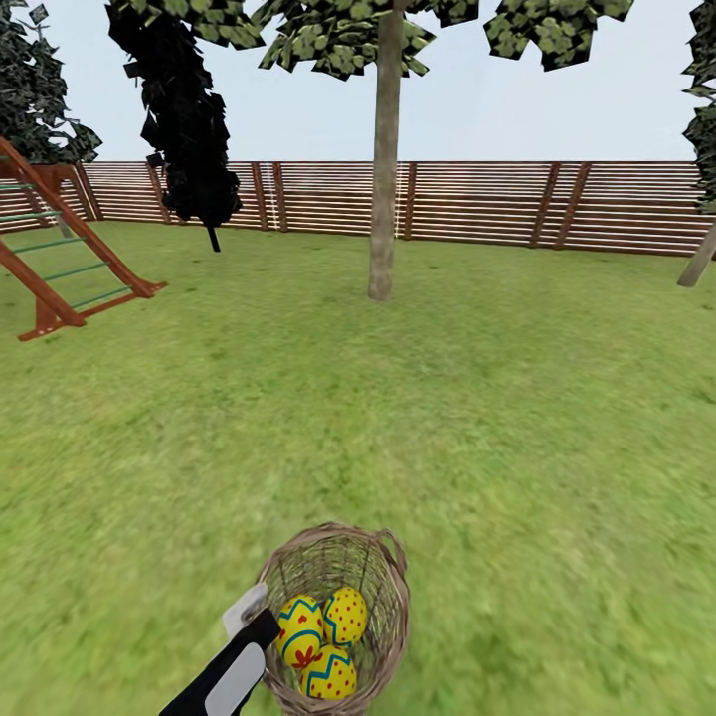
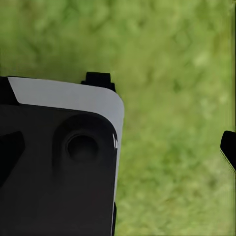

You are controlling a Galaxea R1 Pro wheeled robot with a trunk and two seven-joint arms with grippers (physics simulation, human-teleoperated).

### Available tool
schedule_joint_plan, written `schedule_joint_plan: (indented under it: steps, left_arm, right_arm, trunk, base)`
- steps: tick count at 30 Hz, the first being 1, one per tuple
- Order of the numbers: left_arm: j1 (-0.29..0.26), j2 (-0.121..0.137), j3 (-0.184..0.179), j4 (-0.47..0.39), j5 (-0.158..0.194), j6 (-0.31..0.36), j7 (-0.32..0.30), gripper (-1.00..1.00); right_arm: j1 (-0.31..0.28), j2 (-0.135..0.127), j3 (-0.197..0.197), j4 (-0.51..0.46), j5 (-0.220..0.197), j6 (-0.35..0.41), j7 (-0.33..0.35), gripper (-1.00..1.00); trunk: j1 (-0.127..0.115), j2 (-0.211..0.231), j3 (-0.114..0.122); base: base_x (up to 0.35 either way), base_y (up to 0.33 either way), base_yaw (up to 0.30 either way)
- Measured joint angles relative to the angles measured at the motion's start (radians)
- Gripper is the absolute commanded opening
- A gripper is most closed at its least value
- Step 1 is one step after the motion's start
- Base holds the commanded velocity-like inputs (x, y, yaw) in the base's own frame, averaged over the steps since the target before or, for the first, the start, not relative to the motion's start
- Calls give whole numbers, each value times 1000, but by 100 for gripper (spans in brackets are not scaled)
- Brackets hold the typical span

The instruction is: Take the three Easter eggs out of the wicker basket on the lawn in the garden, then place them on the lawn next to a single tree (choose any tree) so that all three eggs are next to the same tree and none are left in the basket.

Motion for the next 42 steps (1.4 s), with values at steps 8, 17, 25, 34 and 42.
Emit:
schedule_joint_plan:
  steps: [8,17,25,34,42]
  left_arm:
    - [0,0,0,0,1,0,0,-100]
    - [0,0,0,0,0,0,0,-100]
    - [0,0,0,0,-1,0,0,-100]
    - [0,0,0,0,-1,0,0,-100]
    - [0,0,0,0,0,0,0,-100]
  right_arm:
    - [0,0,0,1,-1,0,0,100]
    - [0,0,0,2,0,0,0,100]
    - [0,0,0,0,-5,0,0,100]
    - [0,-1,0,1,1,1,0,100]
    - [0,0,0,0,-2,0,0,100]
  trunk:
    - [0,0,0]
    - [0,0,0]
    - [0,0,0]
    - [0,0,0]
    - [0,0,0]
  base:
    - [340,0,0]
    - [340,0,56]
    - [340,0,23]
    - [340,0,62]
    - [340,0,0]
